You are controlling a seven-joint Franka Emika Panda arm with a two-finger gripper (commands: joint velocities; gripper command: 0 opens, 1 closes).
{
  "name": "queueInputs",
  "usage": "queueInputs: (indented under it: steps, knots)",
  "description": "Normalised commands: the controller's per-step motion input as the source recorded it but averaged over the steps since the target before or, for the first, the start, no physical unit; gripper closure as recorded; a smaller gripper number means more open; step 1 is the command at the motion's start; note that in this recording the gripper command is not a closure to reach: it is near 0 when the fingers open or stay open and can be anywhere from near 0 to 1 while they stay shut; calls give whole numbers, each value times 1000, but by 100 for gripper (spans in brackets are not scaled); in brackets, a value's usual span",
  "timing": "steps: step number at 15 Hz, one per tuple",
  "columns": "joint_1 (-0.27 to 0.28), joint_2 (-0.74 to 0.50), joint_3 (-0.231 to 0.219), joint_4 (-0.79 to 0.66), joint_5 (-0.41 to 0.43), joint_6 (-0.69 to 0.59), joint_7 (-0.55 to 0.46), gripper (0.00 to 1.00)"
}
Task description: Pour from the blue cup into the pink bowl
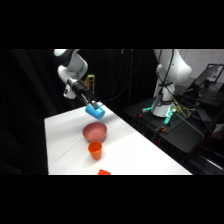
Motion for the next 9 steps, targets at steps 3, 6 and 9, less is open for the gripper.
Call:
queueInputs:
  steps: [3, 6, 9]
  knots:
    - [-110, 262, 62, 457, 154, -386, -27, 9]
    - [46, -24, -30, 194, -17, -43, 105, 9]
    - [233, -385, -137, -190, -231, 449, 189, 9]
